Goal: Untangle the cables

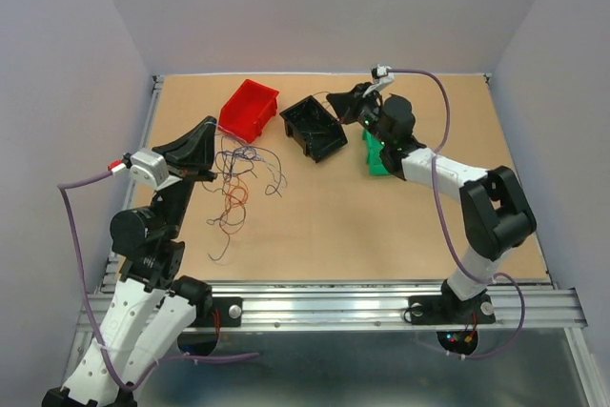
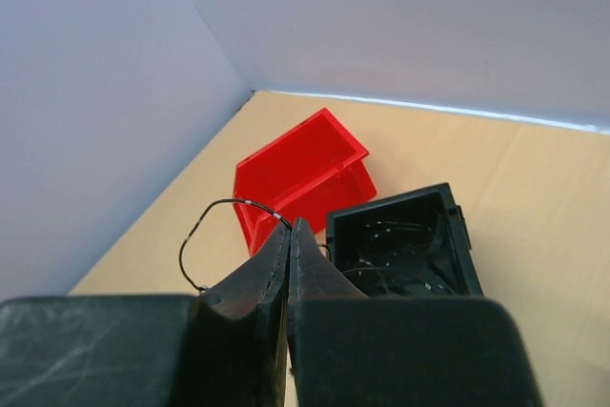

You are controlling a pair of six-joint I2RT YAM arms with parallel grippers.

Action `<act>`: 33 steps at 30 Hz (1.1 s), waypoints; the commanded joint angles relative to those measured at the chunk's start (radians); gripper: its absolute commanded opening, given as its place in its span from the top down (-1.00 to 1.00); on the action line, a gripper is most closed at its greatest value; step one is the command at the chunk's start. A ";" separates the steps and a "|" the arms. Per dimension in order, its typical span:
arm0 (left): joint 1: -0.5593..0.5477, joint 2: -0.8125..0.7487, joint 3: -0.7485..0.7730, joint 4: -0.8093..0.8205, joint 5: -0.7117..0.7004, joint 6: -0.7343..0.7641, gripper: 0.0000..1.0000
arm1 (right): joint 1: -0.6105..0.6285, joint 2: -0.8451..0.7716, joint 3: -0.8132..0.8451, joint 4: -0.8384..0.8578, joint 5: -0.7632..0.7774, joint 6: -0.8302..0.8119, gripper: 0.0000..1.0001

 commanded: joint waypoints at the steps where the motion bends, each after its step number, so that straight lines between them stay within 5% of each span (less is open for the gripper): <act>1: 0.001 -0.020 -0.009 0.086 0.008 0.019 1.00 | 0.000 0.059 0.126 0.175 -0.077 0.087 0.99; 11: 0.002 -0.025 -0.016 0.090 0.002 0.020 1.00 | -0.001 0.294 0.206 0.335 -0.014 0.239 0.99; 22: 0.001 -0.025 -0.016 0.092 0.000 0.019 1.00 | -0.039 0.363 0.067 0.383 0.293 0.460 0.99; 33: 0.001 -0.011 -0.015 0.092 0.003 0.019 1.00 | -0.050 0.386 0.004 0.381 0.345 0.371 0.99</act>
